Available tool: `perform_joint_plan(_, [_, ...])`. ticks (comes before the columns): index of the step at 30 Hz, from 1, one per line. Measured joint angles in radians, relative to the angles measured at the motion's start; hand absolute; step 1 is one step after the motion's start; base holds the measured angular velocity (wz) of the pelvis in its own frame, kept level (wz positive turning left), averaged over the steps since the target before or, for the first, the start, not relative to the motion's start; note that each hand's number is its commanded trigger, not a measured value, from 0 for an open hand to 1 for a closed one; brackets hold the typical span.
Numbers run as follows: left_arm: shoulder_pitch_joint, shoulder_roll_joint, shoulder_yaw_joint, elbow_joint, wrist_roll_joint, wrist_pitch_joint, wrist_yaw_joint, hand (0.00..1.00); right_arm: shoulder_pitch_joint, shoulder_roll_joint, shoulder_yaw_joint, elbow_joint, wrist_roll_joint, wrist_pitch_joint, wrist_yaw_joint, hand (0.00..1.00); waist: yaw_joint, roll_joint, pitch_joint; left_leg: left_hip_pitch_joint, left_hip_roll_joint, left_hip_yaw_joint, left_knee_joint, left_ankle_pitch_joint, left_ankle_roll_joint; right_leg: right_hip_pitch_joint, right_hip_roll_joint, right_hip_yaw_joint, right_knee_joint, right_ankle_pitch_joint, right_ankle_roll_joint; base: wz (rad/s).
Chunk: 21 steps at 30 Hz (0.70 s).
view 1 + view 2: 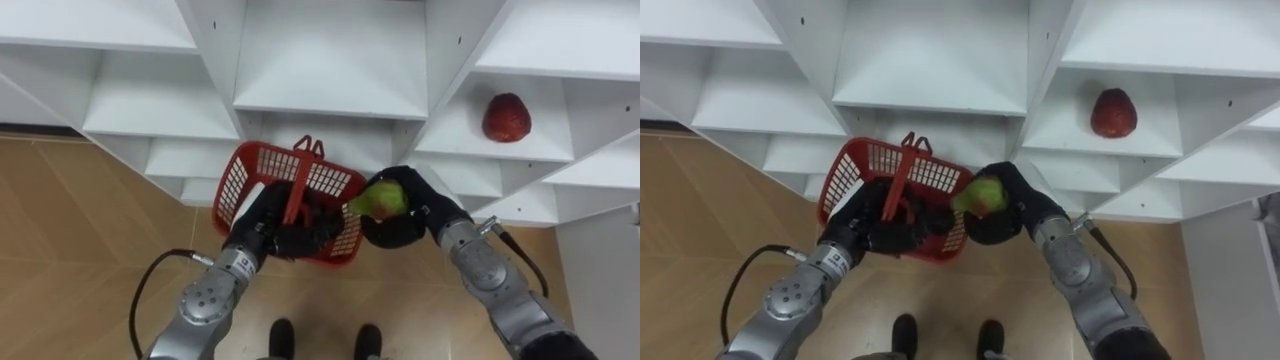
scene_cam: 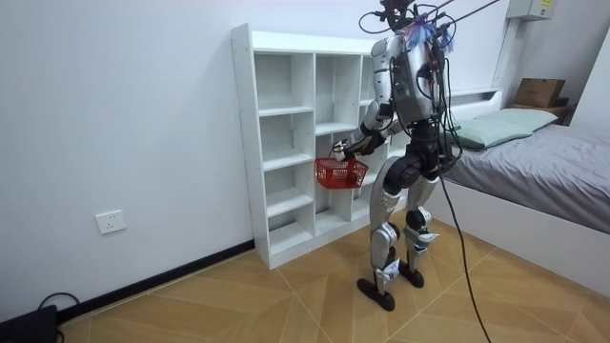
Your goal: Collect fruits from the closet
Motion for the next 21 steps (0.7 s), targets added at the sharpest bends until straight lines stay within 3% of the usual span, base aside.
perform_joint_plan(11, [-0.004, -0.001, -0.011, 0.0, 0.0, 0.0, -0.066, 1.0, -0.005, 0.01, 0.0, 0.053, -0.005, 0.0, 0.002, 1.0, 0.0, 0.0, 0.0008, -0.008, 0.0, 0.003, 0.0, 0.0, 0.0, -0.013, -0.001, 0.002, 0.003, -0.002, 0.0, 0.0])
perform_joint_plan(12, [-0.004, -0.001, -0.011, 0.0, 0.0, 0.0, -0.069, 1.0, -0.005, 0.01, 0.0, 0.053, -0.008, 0.0, 0.002, 0.65, 0.0, 0.001, 0.0009, -0.008, 0.0, 0.004, 0.0, 0.0, 0.0, -0.013, -0.001, 0.003, 0.003, -0.002, 0.0, 0.0])
perform_joint_plan(13, [-0.004, -0.002, -0.01, 0.0, 0.0, 0.0, -0.077, 1.0, -0.005, 0.01, -0.001, 0.053, -0.023, 0.0, 0.002, 0.14, 0.0, 0.001, 0.0009, -0.008, 0.0, 0.004, -0.001, 0.0, 0.0, -0.013, -0.001, 0.004, 0.003, -0.002, 0.0, 0.0])
perform_joint_plan(14, [-0.005, -0.003, -0.011, 0.0, 0.0, 0.0, -0.084, 1.0, -0.01, 0.012, -0.001, 0.061, -0.031, 0.0, 0.002, 0.0, -0.001, 0.001, 0.0009, -0.008, 0.0, 0.004, -0.001, 0.0, 0.0, -0.013, -0.001, 0.005, 0.003, -0.002, 0.0, 0.0])
perform_joint_plan(21, [-0.011, -0.013, -0.029, 0.004, -0.001, 0.0, -0.092, 1.0, -0.025, 0.016, 0.0, 0.077, -0.039, 0.001, 0.002, 0.0, -0.001, 0.001, 0.0009, -0.008, 0.0, 0.005, -0.001, 0.0, 0.0, -0.013, 0.0, 0.005, 0.003, -0.002, 0.0, 0.0])
